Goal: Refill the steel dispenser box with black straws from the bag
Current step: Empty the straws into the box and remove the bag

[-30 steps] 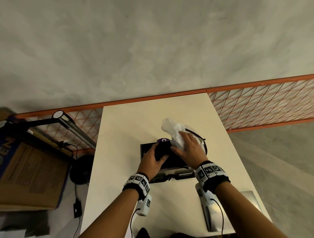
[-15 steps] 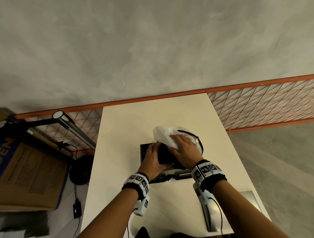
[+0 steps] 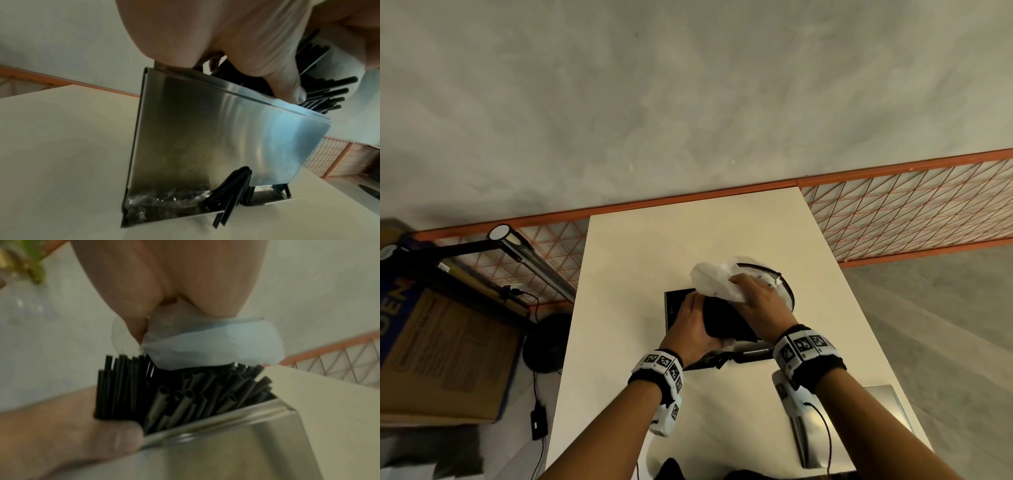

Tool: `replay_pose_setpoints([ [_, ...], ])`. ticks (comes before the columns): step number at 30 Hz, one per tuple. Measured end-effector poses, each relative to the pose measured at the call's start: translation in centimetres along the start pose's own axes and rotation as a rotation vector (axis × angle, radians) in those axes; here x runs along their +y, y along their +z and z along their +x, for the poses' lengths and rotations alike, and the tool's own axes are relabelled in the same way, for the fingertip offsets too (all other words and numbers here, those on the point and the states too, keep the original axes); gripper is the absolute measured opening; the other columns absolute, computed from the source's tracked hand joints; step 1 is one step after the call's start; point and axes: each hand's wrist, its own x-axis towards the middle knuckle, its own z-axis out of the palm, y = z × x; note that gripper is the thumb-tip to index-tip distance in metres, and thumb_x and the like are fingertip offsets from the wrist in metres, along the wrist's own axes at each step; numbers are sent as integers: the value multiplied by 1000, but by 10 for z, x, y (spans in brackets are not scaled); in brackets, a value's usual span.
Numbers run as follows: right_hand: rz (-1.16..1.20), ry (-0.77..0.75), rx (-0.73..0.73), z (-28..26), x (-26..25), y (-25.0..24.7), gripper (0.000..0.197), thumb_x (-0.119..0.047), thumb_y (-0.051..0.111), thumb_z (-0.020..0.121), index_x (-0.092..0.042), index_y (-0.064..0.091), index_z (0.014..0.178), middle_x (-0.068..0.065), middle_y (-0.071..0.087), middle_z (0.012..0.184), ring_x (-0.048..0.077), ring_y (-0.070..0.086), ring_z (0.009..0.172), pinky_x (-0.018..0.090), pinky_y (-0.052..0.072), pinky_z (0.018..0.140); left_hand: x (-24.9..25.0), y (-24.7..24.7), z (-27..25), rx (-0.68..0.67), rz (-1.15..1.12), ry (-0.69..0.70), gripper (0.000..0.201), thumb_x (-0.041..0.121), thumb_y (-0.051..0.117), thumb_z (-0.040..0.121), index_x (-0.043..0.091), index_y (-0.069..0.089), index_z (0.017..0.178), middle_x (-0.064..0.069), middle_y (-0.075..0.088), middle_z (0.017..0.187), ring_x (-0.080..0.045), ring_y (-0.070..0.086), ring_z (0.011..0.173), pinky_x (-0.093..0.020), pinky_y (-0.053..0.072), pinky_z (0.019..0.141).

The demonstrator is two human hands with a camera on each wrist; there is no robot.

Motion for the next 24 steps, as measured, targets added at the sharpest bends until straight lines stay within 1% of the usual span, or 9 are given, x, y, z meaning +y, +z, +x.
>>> replay_pose_setpoints([
  [2, 85, -29, 108, 1, -6, -11, 38, -36, 51, 90, -11, 58, 118, 10, 68, 111, 29, 60, 101, 34, 44, 79, -2, 0, 1, -6, 1, 14, 118, 56, 91, 59, 24, 29, 155, 2, 35, 153, -17, 38, 143, -37, 38, 118],
  [5, 160, -68, 260, 2, -19, -27, 30, -20, 49, 89, -19, 50, 119, 5, 65, 107, 24, 56, 90, 20, 36, 68, -5, 0, 2, -15, -9, 38, 124, 64, 85, 59, 28, 23, 159, 4, 33, 157, -14, 33, 146, -38, 35, 121],
  [7, 197, -71, 311, 2, -25, -34, 23, -18, 49, 90, -26, 43, 110, -3, 57, 96, 14, 44, 76, 9, 30, 59, -7, 2, 2, 0, -13, 42, 119, 66, 81, 62, 28, 24, 159, 4, 35, 156, -14, 35, 145, -39, 37, 119],
  [9, 208, -65, 332, 2, -26, -35, 20, -20, 48, 92, -28, 40, 109, -4, 55, 95, 15, 43, 74, 8, 29, 58, -7, 2, 1, 21, -12, 30, 109, 69, 74, 70, 26, 26, 159, 3, 36, 155, -14, 37, 144, -37, 38, 118],
  [12, 163, 22, 210, 3, -19, -21, 31, -27, 53, 98, -27, 43, 126, 4, 60, 113, 26, 57, 96, 26, 38, 75, -8, 3, 2, 55, 29, 29, 91, 66, 63, 87, 24, 27, 160, 1, 38, 154, -15, 40, 142, -35, 40, 116],
  [15, -33, 51, 39, -3, -10, -2, 58, -54, 61, 88, -31, 42, 137, -1, 58, 132, 21, 52, 119, 43, 39, 100, -6, 3, 1, 65, 35, 14, 74, 50, 62, 97, 22, 30, 158, 0, 43, 151, -15, 41, 140, -31, 40, 113],
  [17, -182, -16, 7, -7, -5, 7, 67, -56, 65, 81, -30, 43, 139, -3, 58, 133, 23, 51, 122, 46, 38, 102, -4, 2, 1, 53, 35, 6, 65, 46, 60, 100, 21, 35, 155, -1, 45, 149, -17, 43, 139, -30, 41, 111],
  [20, -151, -62, 73, -2, -2, 4, 50, -37, 61, 87, -22, 50, 134, 4, 65, 122, 28, 60, 111, 39, 44, 94, -4, 1, 3, 27, 14, -7, 63, 47, 54, 102, 26, 31, 157, 2, 45, 154, -17, 42, 142, -37, 40, 115],
  [24, 31, -40, 254, 3, -12, -20, 43, -6, 58, 89, -22, 48, 128, 12, 68, 105, 30, 64, 82, 30, 43, 65, -7, 0, 4, 37, -3, 26, 67, 49, 55, 101, 29, 28, 159, 4, 44, 156, -14, 42, 144, -39, 39, 118],
])
